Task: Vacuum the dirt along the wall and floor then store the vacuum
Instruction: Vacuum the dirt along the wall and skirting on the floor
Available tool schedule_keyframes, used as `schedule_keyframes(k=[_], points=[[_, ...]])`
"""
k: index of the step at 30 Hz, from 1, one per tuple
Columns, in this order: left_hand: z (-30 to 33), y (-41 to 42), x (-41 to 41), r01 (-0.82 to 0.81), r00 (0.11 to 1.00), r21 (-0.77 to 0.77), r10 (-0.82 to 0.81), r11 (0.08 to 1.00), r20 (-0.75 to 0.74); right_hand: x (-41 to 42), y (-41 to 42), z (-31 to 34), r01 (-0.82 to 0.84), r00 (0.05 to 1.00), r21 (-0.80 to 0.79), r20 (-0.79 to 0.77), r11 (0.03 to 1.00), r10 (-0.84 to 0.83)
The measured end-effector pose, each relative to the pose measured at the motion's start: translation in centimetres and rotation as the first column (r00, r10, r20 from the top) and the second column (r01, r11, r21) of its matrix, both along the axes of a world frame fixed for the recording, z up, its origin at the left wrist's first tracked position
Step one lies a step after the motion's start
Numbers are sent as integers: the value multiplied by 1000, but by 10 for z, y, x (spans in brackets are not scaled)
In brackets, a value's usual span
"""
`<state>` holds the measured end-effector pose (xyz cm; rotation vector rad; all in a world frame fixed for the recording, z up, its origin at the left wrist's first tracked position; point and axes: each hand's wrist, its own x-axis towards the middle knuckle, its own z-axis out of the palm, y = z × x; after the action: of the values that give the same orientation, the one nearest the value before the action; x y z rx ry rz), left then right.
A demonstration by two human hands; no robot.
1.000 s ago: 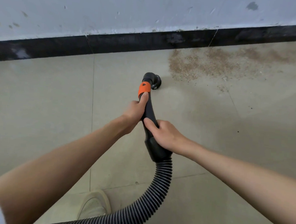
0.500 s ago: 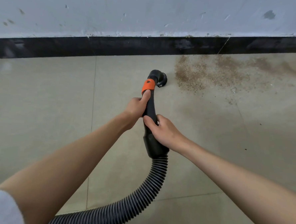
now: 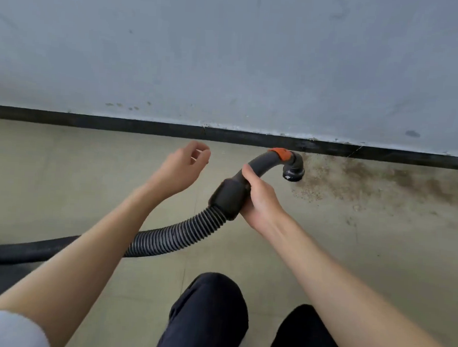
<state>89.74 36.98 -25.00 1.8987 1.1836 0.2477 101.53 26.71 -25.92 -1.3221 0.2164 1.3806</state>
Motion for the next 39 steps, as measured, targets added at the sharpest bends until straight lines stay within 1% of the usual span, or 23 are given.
schedule_keyframes(k=[1, 3, 6, 9, 14, 18, 23, 28, 34, 39], points=[[24, 2, -9, -6, 1000, 29, 7, 1000, -15, -5, 5, 22, 8, 1000, 10, -2, 1000, -8], [71, 6, -29, -18, 999, 100, 22, 995, -39, -17, 15, 67, -27, 999, 1, 28, 1000, 27], [138, 13, -60, 35, 995, 247, -10, 968, -101, -35, 27, 132, -98, 993, -11, 57, 995, 99], [198, 20, -96, 38, 991, 331, 8, 943, -137, -60, 39, 194, -152, 986, -25, 61, 988, 153], [289, 27, -167, -63, 979, 400, 133, 914, -152, -113, 67, 287, -213, 975, -44, 63, 976, 215], [342, 22, -232, -182, 943, 424, 280, 887, -181, -156, 88, 344, -294, 953, -19, 69, 956, 295], [384, -3, -298, -340, 861, 423, 459, 840, -218, -210, 105, 392, -438, 893, 10, 115, 899, 434], [407, -36, -347, -487, 766, 412, 603, 770, -221, -255, 116, 417, -554, 826, 29, 144, 832, 545], [412, -69, -405, -618, 671, 368, 710, 695, -212, -303, 127, 436, -602, 796, 81, 139, 794, 590], [402, -92, -476, -715, 604, 280, 768, 641, -213, -372, 151, 446, -581, 813, 85, 107, 810, 572]])
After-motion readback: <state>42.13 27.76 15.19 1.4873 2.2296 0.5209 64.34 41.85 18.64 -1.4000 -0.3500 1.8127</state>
